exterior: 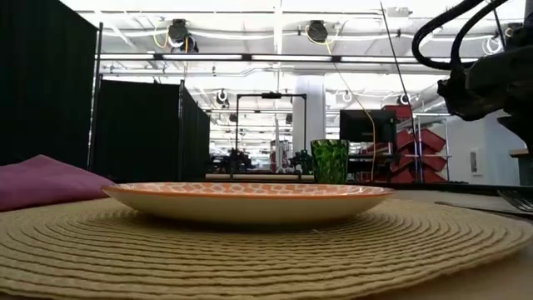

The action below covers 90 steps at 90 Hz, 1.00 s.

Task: Set table place
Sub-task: Adjust the black table knife, then put the black fork on top of the purple table napkin

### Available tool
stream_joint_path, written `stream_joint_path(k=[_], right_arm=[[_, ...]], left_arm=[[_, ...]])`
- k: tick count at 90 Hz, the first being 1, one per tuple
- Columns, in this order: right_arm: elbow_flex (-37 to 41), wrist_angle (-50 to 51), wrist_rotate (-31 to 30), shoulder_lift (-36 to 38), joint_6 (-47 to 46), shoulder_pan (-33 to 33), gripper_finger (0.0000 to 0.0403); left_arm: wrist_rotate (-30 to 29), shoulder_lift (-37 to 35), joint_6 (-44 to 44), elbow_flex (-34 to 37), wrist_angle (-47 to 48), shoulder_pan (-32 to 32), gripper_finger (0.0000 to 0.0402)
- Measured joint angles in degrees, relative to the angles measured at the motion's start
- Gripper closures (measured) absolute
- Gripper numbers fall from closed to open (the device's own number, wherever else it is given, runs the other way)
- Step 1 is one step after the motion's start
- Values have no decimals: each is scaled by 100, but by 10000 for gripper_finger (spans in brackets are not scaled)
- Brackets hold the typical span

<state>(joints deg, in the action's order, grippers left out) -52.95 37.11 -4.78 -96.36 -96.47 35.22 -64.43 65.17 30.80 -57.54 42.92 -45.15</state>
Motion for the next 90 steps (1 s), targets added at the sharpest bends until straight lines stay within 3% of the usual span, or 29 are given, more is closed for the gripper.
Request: stream_joint_path(k=[16, 32, 51, 65, 90], right_arm=[[-22, -244, 0, 0, 108, -7, 403], [-527, 437, 19, 7, 490, -167, 393], [-1225, 1682, -146, 17, 889, -337, 336], [-1214, 2576, -152, 22, 481, -193, 284], [-870, 2585, -162, 57, -592, 186, 215]], left_arm=[[16, 0, 11, 0, 0, 0, 203], [18, 0, 11, 0, 0, 0, 203], [99, 0, 5, 0, 0, 0, 203], [103, 0, -13, -1, 2, 0, 203], [128, -6, -143, -2, 2, 0, 203]])
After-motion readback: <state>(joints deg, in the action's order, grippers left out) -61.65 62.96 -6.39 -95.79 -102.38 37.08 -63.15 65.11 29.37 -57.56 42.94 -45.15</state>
